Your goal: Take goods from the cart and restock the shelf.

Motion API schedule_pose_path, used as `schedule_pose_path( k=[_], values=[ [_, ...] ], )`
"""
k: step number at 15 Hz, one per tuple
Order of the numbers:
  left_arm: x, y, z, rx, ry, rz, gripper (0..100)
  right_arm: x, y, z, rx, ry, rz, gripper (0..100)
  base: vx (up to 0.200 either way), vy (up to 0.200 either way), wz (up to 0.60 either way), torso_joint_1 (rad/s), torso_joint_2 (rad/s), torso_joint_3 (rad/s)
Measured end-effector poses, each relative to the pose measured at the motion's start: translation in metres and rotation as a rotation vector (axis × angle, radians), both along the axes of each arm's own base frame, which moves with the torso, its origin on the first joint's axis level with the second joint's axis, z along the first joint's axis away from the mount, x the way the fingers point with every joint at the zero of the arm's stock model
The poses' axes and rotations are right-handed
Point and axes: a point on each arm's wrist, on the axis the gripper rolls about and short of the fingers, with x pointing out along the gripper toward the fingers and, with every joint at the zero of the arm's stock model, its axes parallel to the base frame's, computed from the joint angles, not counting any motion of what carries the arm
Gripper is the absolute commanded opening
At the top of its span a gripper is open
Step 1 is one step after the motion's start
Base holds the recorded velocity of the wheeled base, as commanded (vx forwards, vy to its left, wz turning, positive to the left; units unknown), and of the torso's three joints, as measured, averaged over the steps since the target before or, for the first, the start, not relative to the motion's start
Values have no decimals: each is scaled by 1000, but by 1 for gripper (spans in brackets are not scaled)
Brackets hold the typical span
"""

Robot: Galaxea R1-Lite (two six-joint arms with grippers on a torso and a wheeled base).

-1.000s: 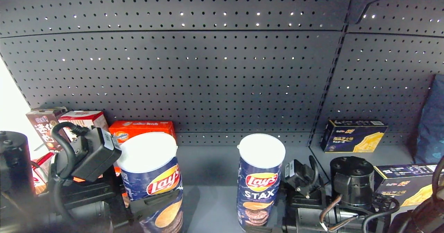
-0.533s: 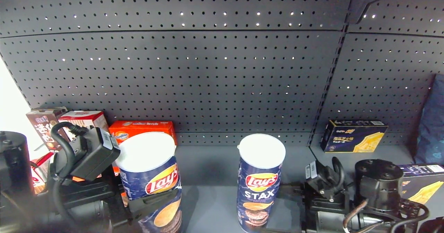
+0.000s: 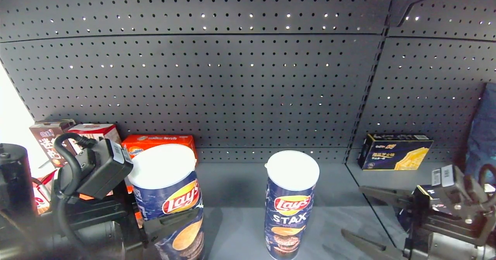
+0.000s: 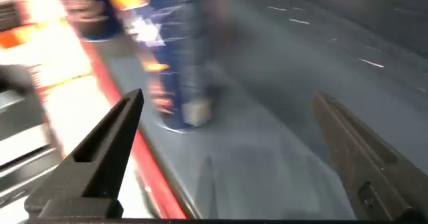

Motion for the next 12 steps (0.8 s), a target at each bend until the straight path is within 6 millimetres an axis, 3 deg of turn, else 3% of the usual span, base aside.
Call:
schedule_pose_path(
  k=[4, 6, 12],
  values=[
    [0, 0, 0, 1, 1, 0, 0, -35, -31, 26, -12, -62, -330, 100, 0, 0, 0, 0, 0, 0],
    [-1, 0, -1, 1, 1, 0, 0, -58, -48, 28, 34, -123, -458, 100, 0, 0, 0, 0, 0, 0],
    [-1, 1, -2, 5, 6, 0, 0, -115, -91, -25, 18, -137, -811, 100, 0, 0, 0, 0, 0, 0]
  ],
)
